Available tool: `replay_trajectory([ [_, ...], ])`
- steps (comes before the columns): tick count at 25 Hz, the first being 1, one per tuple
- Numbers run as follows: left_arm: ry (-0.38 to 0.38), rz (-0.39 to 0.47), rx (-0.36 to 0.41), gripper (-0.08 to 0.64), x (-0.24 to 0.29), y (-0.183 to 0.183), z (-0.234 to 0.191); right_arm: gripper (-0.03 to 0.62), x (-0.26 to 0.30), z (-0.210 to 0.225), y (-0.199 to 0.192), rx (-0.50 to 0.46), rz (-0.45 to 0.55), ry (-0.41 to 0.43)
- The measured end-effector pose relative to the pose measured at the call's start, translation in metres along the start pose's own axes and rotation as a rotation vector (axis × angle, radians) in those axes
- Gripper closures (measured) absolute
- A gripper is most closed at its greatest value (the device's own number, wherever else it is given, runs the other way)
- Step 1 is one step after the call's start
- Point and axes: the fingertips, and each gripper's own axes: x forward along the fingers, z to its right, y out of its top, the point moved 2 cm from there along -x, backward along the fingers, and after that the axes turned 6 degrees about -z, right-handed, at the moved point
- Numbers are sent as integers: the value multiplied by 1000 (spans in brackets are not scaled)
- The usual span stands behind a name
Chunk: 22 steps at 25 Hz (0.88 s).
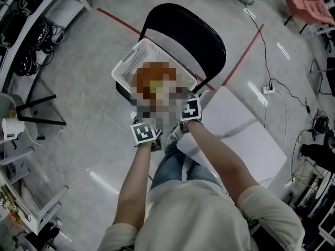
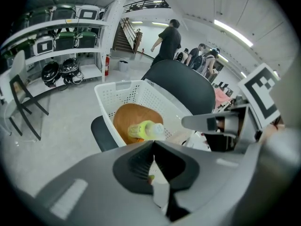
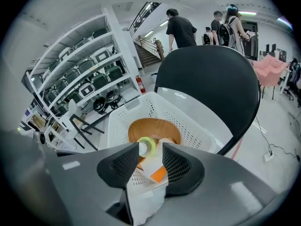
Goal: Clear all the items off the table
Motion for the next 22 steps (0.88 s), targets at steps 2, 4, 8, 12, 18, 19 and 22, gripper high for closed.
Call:
replay_trajectory([
  [2,-6,5,7,551,-4,1,3,449,-6,-1,-1,-4,4,-10],
  [4,-10,10,15,551,-8,3,7,463,-12,-2,-1,-7,10,-16],
  [8,-16,14,30,551,-14,4,15,510,-24,-2,-2,-1,21,-23],
  [12,-22,25,41,551,-22,4,24,572,-36,-2,-6,2,23,-32],
  [18,-29,37,54,551,-37,-1,39,592,-59,0,-14,2,33,-40],
  [19,-29,39,57,551,-40,-2,41,592,-62,0,-15,2,34,-41],
  [22,-28,44,72,551,-47,-8,48,592,-72,0,-21,-2,38,-44],
])
